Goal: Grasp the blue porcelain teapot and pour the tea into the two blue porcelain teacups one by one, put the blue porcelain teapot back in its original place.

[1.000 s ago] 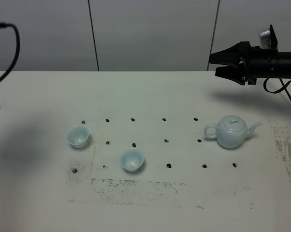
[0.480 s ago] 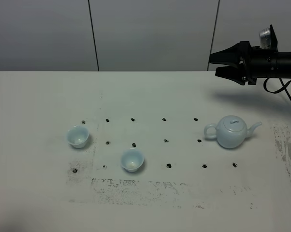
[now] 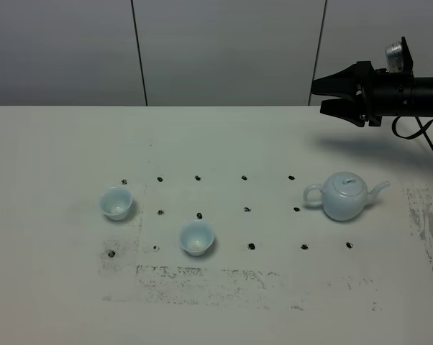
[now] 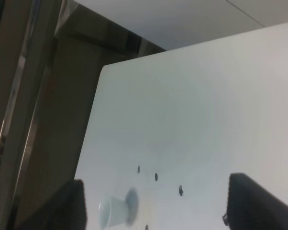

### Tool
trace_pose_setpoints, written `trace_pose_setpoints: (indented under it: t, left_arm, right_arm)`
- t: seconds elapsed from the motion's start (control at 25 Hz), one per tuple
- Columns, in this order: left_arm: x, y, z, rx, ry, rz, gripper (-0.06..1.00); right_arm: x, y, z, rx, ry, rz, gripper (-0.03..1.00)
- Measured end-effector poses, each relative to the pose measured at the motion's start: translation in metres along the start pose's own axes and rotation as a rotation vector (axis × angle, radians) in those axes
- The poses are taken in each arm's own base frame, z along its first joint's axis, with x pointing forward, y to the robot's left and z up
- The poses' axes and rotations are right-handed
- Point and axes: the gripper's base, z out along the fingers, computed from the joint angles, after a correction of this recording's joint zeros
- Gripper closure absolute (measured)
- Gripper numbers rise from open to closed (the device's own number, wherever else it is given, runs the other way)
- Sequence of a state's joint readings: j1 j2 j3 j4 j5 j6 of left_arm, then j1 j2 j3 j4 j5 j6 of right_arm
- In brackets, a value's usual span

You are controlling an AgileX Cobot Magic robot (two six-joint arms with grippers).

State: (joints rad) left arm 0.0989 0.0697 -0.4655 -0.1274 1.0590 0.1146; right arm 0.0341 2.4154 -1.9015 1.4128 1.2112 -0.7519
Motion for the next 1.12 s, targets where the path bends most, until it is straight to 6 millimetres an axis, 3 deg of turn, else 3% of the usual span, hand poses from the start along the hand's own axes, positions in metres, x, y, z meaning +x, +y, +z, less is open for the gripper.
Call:
trace_pose_setpoints:
  t: [0.64,0.76,0.88,1.12]
  left_arm:
    - [0.008,-0.001,-0.009,0.090,-0.064,0.079,0.18]
    - [0.008,-0.001,-0.009,0.090,-0.064,0.079,0.18]
    - [0.008,-0.001,-0.009,0.090,-0.064,0.079,0.18]
    - [0.008,-0.001,-0.009,0.090,-0.064,0.079,0.18]
  right_arm:
    - [-0.002,0.003,-0.001,0.025,0.019,-0.003,0.38]
    - [-0.007,0.016,-0.009,0.124,0.072,-0.052,0.38]
    - [-0.011,0.047,-0.021,0.277,0.131,-0.125,0.38]
    - [0.007,0.100,-0.019,0.704,0.287,-0.248,0.41]
